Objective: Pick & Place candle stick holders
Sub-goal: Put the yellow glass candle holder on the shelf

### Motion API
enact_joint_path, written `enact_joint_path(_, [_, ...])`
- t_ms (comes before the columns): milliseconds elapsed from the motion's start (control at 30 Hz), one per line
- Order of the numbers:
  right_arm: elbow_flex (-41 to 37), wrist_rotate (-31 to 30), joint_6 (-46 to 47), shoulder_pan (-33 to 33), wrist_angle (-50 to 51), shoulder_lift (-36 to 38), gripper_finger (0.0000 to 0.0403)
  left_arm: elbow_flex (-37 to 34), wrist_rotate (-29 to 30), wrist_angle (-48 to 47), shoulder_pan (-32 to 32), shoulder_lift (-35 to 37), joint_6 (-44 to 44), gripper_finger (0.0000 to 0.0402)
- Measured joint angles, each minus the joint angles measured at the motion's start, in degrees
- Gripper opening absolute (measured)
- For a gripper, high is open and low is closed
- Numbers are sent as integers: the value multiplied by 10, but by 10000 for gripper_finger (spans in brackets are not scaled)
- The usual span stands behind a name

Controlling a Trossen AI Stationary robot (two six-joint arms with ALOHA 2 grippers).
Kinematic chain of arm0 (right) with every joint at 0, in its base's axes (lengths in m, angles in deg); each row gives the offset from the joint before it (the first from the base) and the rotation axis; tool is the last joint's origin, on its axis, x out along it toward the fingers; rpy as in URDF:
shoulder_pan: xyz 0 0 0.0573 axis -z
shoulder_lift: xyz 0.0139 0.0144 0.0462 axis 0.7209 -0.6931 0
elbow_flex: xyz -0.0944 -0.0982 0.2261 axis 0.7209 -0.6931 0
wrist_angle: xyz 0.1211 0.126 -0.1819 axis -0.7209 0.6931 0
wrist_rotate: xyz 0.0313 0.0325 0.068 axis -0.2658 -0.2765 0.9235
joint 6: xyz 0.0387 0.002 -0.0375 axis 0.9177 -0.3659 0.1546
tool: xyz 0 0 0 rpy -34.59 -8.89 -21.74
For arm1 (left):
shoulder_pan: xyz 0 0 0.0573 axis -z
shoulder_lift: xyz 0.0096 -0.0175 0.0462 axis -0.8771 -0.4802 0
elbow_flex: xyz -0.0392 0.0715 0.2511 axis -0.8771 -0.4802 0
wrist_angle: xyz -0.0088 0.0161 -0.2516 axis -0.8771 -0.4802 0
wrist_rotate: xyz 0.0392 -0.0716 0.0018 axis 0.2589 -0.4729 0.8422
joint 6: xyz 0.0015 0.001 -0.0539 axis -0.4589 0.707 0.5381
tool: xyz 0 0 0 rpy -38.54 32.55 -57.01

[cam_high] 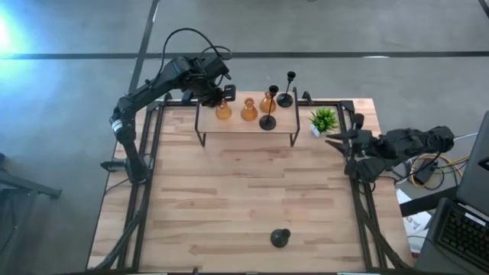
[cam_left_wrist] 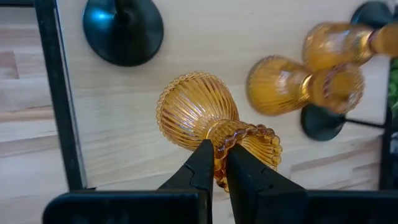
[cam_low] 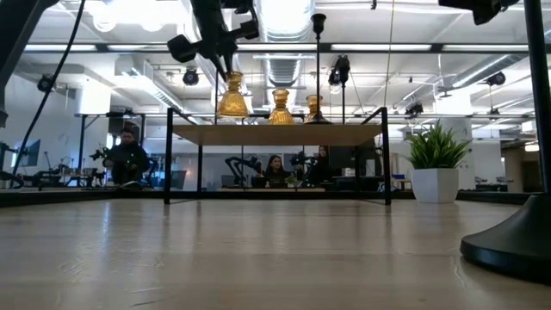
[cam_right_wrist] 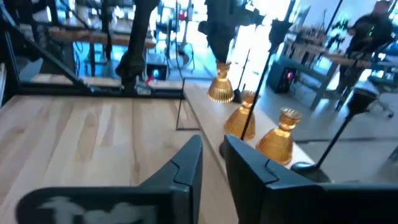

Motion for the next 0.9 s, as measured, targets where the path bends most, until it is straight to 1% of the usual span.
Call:
enact_joint_path(167, [-14,0,-10,0,-2,53,40,-1,5,14,2,0,35,27])
enact_joint_path(400, [-16,0,-78,0,-2,97,37,-22,6,49,12,-1,81,27])
enact_joint_path(500, [-16,0,-100,0,-1,107,38,-32,12,48,14,-1,100,27])
enact_joint_path(600, [-16,0,-113,0,-1,114,38,-38,14,66,14,-2,117,27])
enact_joint_path(900, [-17,0,-131,0,15,113,38,-38,26,72,15,-19,135,27])
